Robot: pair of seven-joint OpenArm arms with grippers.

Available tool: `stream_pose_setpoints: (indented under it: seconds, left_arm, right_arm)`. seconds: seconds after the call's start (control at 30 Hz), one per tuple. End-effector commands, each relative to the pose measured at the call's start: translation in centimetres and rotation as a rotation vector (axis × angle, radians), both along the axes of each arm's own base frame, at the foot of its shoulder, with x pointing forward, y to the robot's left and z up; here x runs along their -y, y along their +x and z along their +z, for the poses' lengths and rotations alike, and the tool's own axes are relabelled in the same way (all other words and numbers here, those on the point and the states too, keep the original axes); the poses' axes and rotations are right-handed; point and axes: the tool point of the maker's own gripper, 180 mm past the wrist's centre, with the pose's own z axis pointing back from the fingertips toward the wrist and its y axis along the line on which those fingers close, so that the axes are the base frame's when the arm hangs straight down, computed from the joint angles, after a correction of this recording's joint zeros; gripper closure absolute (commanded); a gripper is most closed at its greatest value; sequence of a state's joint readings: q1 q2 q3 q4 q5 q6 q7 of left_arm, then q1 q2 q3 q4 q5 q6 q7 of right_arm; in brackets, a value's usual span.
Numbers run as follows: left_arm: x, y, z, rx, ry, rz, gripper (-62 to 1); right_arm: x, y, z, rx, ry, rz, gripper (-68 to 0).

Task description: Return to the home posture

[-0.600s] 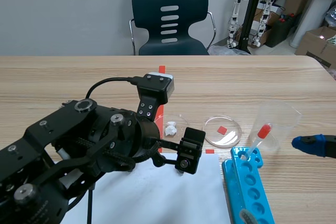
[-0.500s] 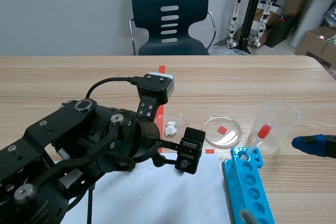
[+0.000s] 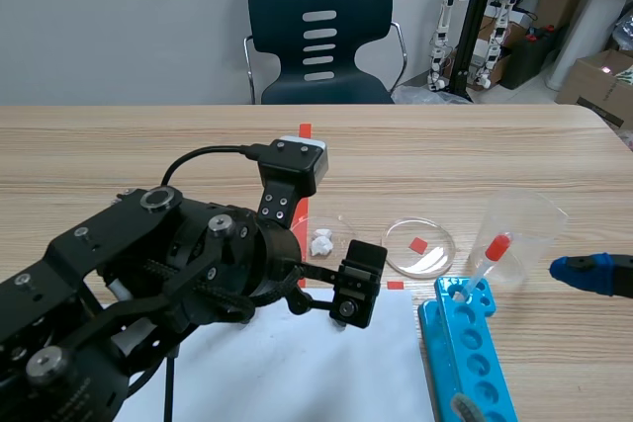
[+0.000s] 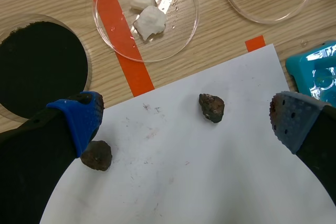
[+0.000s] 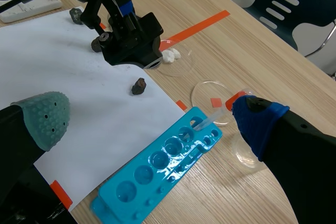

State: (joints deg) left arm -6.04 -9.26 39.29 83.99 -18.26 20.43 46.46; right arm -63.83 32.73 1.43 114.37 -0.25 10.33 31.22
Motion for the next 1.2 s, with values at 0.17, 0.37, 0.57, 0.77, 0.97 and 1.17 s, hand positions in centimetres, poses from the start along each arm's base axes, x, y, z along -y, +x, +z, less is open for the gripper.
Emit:
stream_pose_setpoints:
  seconds: [0.17,0.37,0.57,0.77,0.97,1.17]
  left_arm:
    - [-1.2,-0.3,-0.5,-0.025,-0.024,0.005,-62.3]
    - [-2.5,-2.3,-1.3,0.003,-0.057,0.006,-62.3]
    - [-4.3,-4.1,-0.6,0.079,-0.101,-0.04,-62.3]
    - [-7.9,-4.9,1.7,0.196,-0.104,-0.034,-62.3]
    - [-10.9,-5.4,5.4,0.35,-0.086,-0.045,-62.3]
    - [-11.6,-6.8,8.7,0.482,-0.124,-0.088,-62.3]
  right_arm:
    - [0.0,0.3,0.6,0.023,0.01,0.003,-65.5]
    - [0.0,0.3,0.6,0.023,0.01,0.003,-65.5]
    - [0.0,0.3,0.6,0.023,0.01,0.003,-65.5]
    - [0.0,0.3,0.6,0.023,0.01,0.003,-65.5]
    - [0.0,0.3,0.6,0.023,0.01,0.003,-65.5]
    - [0.0,0.3,0.6,0.023,0.01,0.003,-65.5]
